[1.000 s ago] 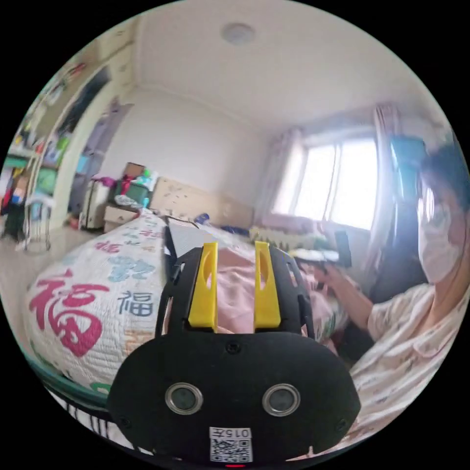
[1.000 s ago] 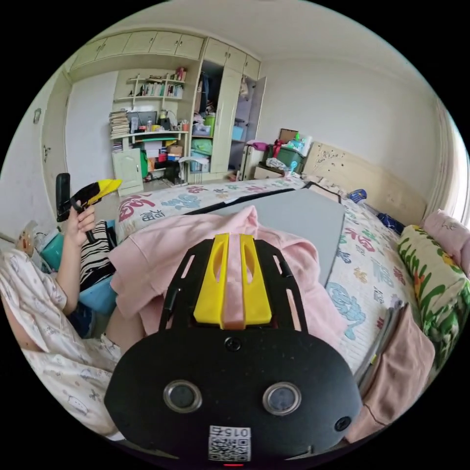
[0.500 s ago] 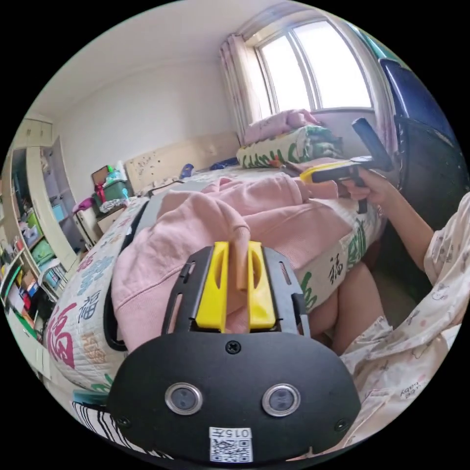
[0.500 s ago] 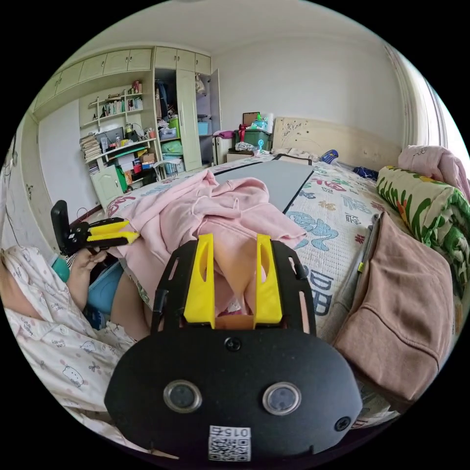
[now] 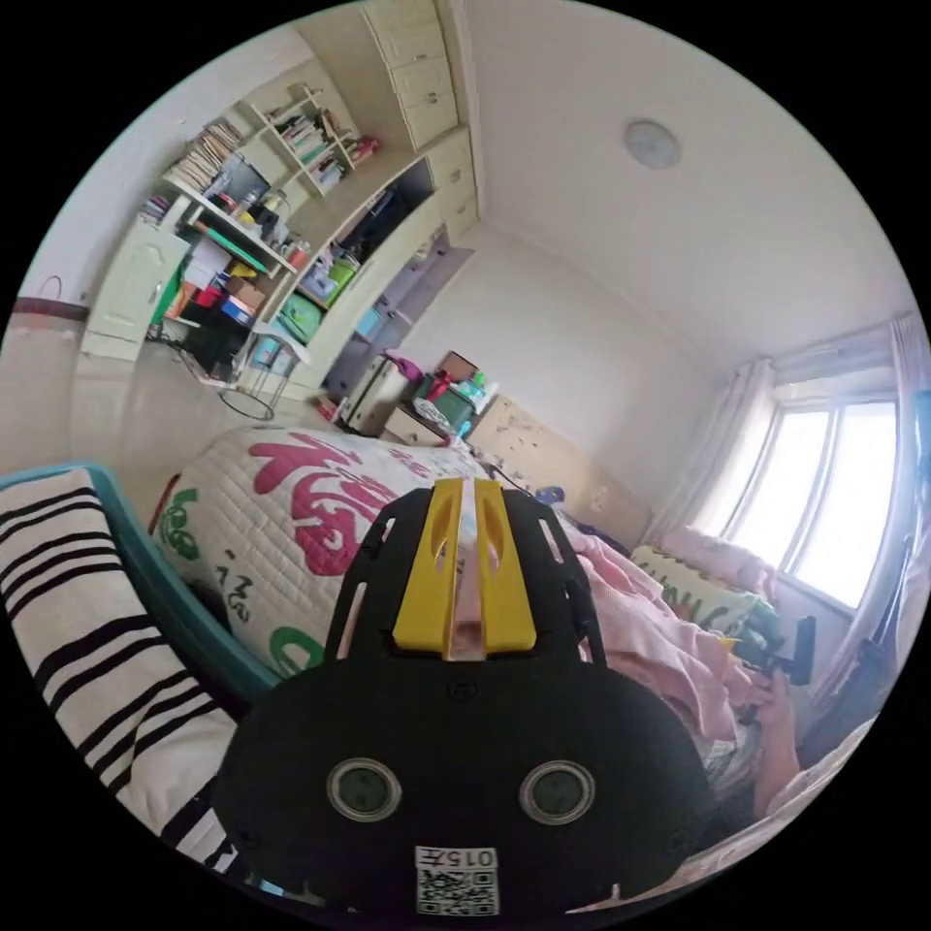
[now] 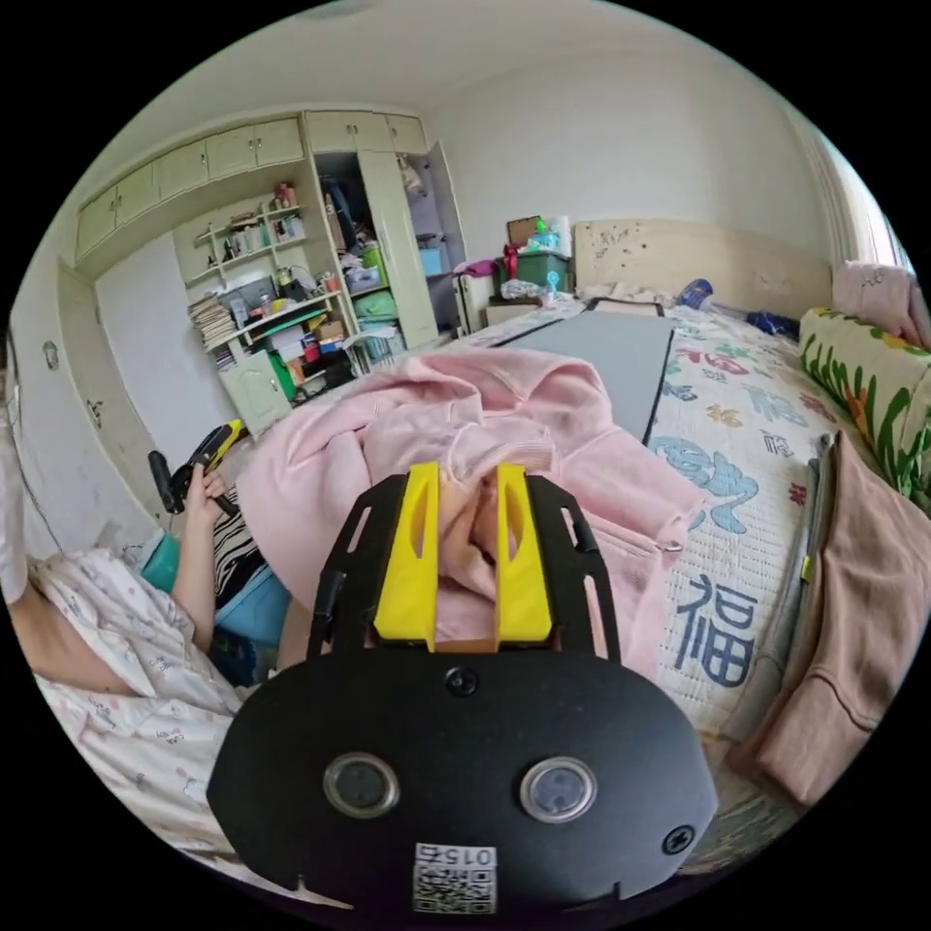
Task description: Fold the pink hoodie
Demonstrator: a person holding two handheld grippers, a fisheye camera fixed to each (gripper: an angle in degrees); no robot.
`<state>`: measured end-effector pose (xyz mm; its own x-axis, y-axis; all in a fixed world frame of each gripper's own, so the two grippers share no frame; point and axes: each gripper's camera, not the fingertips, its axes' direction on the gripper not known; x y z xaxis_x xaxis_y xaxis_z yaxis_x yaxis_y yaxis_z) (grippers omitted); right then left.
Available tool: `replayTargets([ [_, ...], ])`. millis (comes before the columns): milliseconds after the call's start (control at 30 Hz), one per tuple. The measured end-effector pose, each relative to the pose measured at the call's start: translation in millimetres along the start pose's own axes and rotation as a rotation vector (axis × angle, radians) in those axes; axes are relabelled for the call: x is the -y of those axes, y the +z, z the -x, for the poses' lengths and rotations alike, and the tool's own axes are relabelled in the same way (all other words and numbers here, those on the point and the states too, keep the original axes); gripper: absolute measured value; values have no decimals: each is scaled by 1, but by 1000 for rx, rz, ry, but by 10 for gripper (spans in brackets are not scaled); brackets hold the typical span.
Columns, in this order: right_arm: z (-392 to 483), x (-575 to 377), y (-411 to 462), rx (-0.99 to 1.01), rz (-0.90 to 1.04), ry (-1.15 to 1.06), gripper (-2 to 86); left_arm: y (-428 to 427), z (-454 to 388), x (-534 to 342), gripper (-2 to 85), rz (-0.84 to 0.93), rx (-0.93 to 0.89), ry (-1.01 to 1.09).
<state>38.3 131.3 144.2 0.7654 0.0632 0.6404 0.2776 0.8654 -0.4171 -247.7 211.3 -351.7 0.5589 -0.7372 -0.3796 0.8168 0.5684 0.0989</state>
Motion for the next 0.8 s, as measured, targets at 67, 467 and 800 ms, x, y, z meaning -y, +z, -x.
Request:
replayTargets([
  [67, 20, -17, -12, 68, -25, -100, 78, -8, -7, 2, 20, -2, -37, 49],
  [467, 52, -132, -45, 137, -10, -200, 76, 67, -185, -55, 64, 318, -525, 510],
  [800, -55, -215, -109, -125, -104, 236, 168, 174, -381, -91, 123, 638, -855, 935],
])
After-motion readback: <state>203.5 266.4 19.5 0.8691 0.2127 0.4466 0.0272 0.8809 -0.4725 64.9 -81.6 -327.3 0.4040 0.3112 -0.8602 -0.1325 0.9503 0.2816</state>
